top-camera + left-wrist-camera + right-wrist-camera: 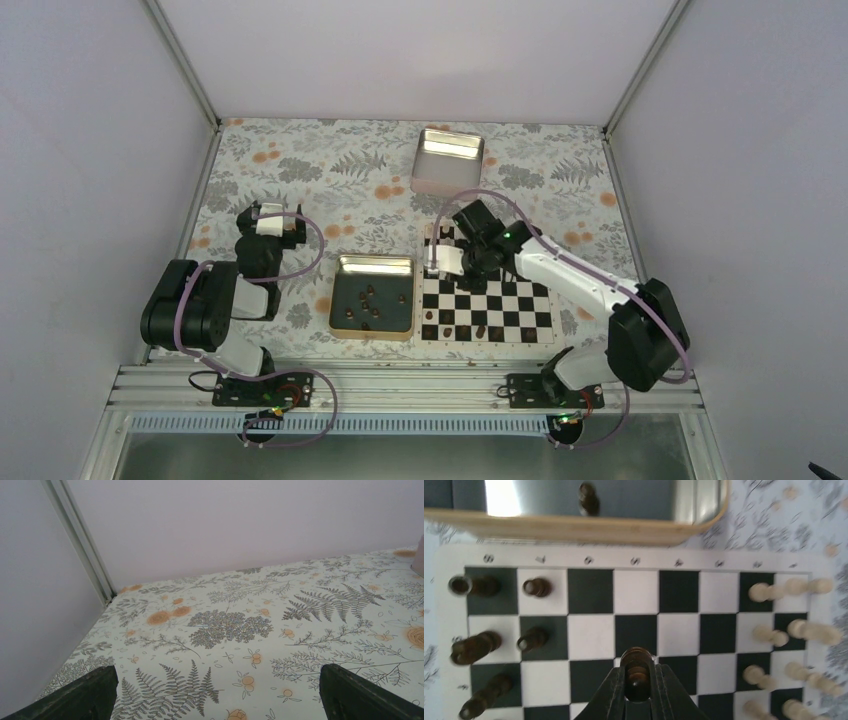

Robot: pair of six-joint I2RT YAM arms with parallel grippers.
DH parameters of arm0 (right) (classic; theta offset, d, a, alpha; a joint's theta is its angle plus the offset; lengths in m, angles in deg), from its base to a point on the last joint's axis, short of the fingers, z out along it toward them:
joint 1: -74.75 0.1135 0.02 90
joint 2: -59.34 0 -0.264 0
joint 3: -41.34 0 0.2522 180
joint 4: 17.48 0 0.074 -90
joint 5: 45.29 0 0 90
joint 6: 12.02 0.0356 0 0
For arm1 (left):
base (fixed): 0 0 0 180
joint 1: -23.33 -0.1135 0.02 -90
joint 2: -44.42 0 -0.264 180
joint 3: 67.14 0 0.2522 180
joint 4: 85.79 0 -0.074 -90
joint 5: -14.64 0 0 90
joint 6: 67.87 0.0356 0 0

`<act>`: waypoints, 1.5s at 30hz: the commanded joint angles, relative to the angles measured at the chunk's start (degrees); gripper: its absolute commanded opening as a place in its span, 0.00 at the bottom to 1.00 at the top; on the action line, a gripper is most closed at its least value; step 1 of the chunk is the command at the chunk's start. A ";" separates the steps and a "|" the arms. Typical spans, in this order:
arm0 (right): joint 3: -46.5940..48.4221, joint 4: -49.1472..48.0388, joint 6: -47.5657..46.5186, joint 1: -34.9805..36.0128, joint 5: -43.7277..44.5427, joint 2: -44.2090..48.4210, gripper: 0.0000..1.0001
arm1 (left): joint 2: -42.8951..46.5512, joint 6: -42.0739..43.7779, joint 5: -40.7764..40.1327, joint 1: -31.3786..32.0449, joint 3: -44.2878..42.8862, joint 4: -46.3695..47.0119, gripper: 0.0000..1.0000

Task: Set up the chess pieces on the board
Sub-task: Place the chess piece on the chessboard.

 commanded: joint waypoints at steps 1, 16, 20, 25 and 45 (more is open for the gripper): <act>-5.19 0.00 -1.65 -0.94 -1.37 4.00 0.09 | -0.57 0.10 0.42 0.16 -0.27 2.90 1.00; -15.70 -4.11 -3.15 -1.08 -3.82 3.11 0.10 | -0.60 0.14 0.44 0.15 -0.25 2.92 1.00; -15.52 -3.12 -3.45 -1.08 -4.29 2.91 0.10 | -0.53 0.09 0.42 0.15 -0.25 2.91 1.00; -14.97 -1.51 -4.32 -1.08 -4.70 0.48 0.10 | -0.54 0.10 0.37 0.15 -0.22 2.92 1.00; -14.11 -1.39 -4.46 -1.08 -2.85 -0.25 0.27 | -0.55 0.09 0.41 0.15 -0.25 2.92 1.00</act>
